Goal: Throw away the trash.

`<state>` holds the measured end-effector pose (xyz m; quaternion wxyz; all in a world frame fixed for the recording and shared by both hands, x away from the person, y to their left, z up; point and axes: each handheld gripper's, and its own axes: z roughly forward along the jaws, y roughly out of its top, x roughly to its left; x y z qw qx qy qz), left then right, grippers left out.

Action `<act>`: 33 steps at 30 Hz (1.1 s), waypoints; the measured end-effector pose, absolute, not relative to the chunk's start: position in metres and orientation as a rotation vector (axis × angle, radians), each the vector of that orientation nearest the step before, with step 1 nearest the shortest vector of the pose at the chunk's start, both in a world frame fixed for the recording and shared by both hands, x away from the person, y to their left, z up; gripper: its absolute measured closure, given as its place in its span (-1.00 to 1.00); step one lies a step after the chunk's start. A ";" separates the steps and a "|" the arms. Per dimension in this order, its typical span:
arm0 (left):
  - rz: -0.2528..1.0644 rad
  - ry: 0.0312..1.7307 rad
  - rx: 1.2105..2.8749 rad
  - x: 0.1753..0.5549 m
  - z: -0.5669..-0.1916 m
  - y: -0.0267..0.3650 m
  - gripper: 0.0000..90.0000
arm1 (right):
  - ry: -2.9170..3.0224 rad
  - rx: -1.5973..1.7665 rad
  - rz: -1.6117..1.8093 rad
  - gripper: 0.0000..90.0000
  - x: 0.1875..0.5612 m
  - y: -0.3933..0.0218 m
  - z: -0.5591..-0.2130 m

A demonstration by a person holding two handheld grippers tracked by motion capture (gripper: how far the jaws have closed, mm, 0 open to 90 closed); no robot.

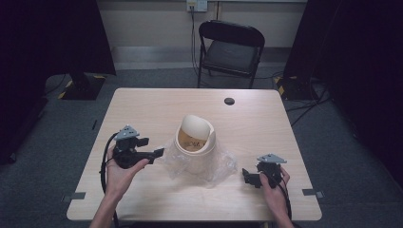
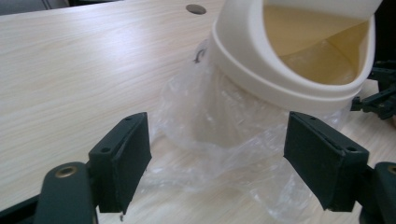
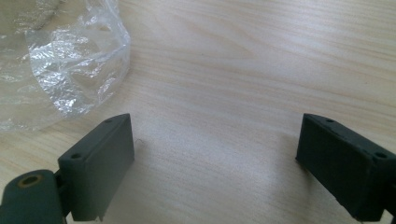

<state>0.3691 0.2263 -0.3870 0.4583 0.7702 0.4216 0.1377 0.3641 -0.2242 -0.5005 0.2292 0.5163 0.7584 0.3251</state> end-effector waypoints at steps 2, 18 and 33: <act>0.338 1.057 1.875 0.367 -0.390 0.234 -0.51 | 2.087 1.420 0.895 -0.77 0.364 -0.224 -0.501; 0.314 1.215 1.880 0.364 -0.428 0.277 -0.54 | 2.087 1.420 0.895 -0.77 0.364 -0.224 -0.501; 0.326 1.321 1.950 0.349 -0.471 0.309 -0.58 | 2.087 1.420 0.895 -0.77 0.364 -0.224 -0.501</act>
